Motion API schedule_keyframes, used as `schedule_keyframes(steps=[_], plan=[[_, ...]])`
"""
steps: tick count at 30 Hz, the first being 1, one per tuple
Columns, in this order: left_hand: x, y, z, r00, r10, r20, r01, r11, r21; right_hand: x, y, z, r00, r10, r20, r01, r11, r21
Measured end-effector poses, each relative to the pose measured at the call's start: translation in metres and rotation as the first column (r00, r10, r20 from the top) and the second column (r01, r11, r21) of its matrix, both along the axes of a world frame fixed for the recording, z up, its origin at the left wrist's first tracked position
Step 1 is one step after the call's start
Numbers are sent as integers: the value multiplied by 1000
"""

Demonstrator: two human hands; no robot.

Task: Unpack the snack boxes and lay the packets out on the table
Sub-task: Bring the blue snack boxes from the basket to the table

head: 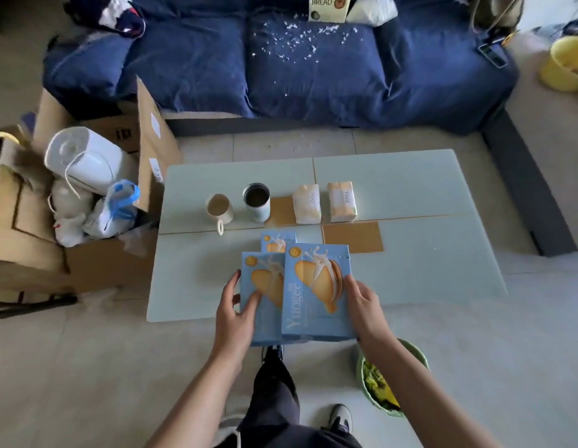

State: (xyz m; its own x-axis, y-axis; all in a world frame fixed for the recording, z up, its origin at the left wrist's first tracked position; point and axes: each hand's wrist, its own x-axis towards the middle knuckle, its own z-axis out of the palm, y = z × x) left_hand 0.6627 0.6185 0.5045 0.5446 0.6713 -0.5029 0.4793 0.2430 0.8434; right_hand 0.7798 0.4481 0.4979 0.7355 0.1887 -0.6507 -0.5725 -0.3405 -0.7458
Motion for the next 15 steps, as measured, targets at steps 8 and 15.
schedule_keyframes(steps=[8, 15], plan=[[62, 75, -48, 982, -149, -118, 150, 989, -5, 40, 63, -31, 995, -94, -43, 90, 992, -84], [98, 99, -107, 969, -184, -163, 184, 983, -16, 64, 91, -73, 990, -133, -51, 128, 987, -98]])
